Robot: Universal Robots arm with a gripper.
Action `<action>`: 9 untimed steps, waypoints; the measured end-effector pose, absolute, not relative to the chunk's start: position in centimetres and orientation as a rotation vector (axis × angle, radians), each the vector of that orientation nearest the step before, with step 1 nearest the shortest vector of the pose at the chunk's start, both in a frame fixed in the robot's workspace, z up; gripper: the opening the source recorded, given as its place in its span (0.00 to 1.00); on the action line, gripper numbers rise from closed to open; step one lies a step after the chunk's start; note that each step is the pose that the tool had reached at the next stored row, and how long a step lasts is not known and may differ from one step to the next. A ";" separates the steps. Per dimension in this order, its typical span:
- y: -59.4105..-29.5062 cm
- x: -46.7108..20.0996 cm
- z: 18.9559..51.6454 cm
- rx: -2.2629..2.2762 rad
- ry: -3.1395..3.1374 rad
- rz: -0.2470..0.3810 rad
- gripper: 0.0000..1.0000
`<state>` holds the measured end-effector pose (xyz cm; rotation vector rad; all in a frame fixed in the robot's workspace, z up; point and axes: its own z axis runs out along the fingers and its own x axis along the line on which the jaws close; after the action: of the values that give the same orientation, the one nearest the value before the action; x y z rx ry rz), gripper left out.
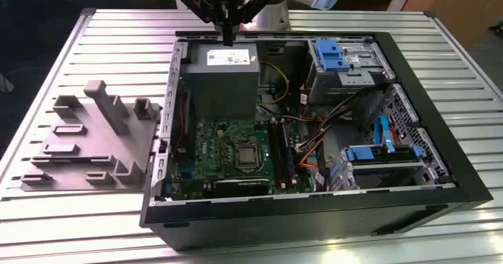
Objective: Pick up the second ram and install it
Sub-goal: 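Reach for the second ram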
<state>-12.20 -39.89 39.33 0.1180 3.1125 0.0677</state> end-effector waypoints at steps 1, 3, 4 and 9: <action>-39.9 -12.2 39.3 0.118 3.112 0.068 0.10; -39.9 -12.2 39.3 0.118 3.113 0.068 0.10; -39.9 -12.2 39.3 0.118 3.112 0.068 0.10; -39.9 -12.2 39.3 0.118 3.112 0.068 0.10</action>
<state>-12.21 -39.89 39.33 0.1180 3.1125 0.0677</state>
